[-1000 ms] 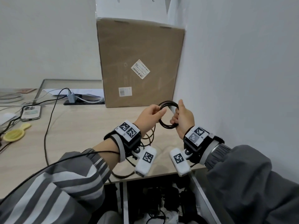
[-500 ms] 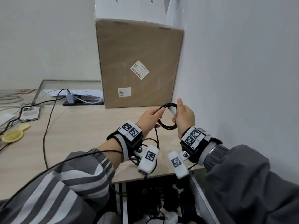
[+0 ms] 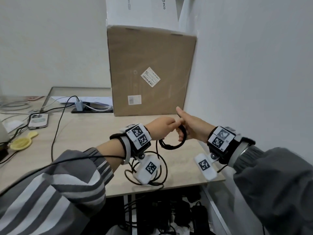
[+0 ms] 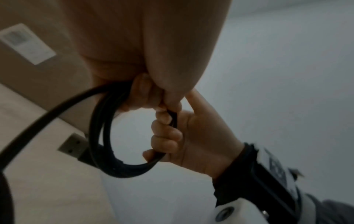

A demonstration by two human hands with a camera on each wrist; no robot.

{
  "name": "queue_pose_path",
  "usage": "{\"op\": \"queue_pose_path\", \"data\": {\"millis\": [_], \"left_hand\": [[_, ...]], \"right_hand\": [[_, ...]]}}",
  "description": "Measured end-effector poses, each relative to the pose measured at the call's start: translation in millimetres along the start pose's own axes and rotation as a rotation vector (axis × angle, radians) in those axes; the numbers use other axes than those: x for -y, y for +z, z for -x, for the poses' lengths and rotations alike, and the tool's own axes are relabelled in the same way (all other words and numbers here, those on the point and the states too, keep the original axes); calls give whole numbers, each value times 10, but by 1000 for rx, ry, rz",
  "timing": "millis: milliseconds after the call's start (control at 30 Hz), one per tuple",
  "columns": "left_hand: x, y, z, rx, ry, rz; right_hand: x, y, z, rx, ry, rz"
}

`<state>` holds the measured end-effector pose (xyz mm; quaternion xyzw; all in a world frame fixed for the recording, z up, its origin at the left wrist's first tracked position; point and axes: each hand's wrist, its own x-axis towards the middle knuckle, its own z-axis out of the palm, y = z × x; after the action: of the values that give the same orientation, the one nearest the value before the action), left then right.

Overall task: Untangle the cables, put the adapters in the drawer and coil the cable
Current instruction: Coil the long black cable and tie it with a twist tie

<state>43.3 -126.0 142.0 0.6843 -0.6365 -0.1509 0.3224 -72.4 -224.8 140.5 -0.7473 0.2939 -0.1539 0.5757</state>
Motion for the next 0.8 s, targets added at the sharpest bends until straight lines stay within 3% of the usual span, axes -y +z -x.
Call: {"op": "queue_pose_path", "data": {"millis": [67,133,267,467,667,800], "left_hand": [[-69,-36,-15,-1,33,-49],[-44,-51,-40,-62,8,127],[154,-68,64,-75,-21,657],[332,-243,112,-50,-10,962],[628,-329,30,-52,-7,586],[885,-324,-90,-96,-112,372]], "right_hand": [[96,61,11,-32,0,87],[146,130,-17,-173,-72,107],[224,245,-117,-381,-131,-173],[394,358,-290,-509,-161,-440],[400,370,-596,-483,-99,-622],[456,361,-758,-472,-114,-600]]}}
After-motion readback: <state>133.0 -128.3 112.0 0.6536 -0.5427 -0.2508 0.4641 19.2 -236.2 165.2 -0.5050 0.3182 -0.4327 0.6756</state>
